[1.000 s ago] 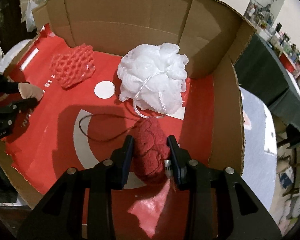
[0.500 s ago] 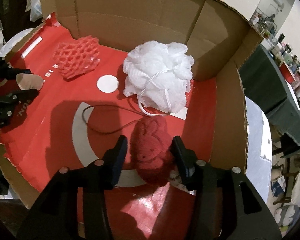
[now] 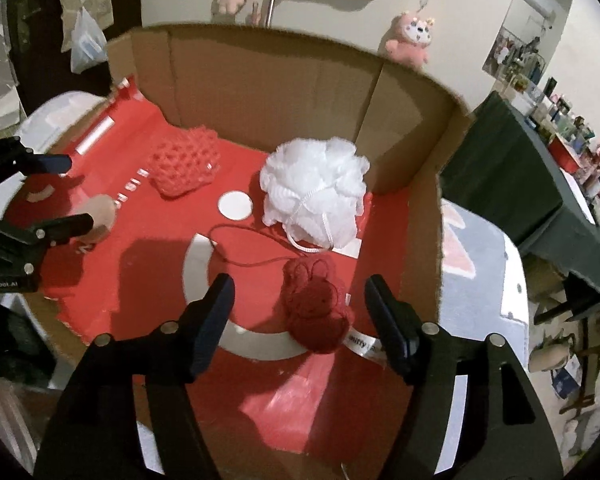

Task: Organize soft objects
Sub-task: 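Open both tools to drop the crocheted pouch and beige pad into the box, then move both tools back toward the remaining items on the blanket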

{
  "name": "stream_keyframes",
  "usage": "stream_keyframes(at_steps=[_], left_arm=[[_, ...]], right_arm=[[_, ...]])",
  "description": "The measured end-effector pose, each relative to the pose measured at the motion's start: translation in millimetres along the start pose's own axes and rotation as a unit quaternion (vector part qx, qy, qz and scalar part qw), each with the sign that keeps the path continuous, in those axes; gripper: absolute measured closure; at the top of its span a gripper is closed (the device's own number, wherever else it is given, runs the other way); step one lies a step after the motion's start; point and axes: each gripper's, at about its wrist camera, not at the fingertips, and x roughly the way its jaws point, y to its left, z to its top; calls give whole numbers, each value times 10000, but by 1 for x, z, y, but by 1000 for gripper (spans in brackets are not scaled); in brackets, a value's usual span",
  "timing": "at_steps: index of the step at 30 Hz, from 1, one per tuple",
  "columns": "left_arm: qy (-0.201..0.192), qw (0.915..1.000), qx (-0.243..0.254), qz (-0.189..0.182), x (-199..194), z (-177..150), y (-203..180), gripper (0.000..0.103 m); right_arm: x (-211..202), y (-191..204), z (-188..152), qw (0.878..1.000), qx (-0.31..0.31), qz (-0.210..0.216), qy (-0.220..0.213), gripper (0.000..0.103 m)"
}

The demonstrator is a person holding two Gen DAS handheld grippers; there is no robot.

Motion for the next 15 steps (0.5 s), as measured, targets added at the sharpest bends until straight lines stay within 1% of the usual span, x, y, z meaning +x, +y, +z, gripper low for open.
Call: stream_keyframes(at_steps=[2,3,5,7,10,12,15], left_arm=[[-184,9998,-60,-51,-15,0,-3,21],[-308,9995,-95,-69,-25,-1,-6,18],[-655,9977,-180,-58,-50,-4,-11,14],[-929,9953,-268,-74,-71,-7,-14,10],[-1328,9904,-376,-118,-105,-14,-22,5],[-1557,9868,-415,-148,-124,-19,-27,1],[-1923,9804,-407,-129,-153,-29,-39,1]], right_arm=[[-17,1,-1,9999,41,17,-166,34],[-24,-1,-4,9997,61,30,-238,30],[-45,-1,-8,9988,118,77,-471,26],[-65,3,-12,9975,151,118,-675,26],[-99,7,-20,9944,215,172,-1024,24],[-123,10,-28,9909,260,229,-1298,17],[-150,14,-39,9861,339,247,-1609,16]])
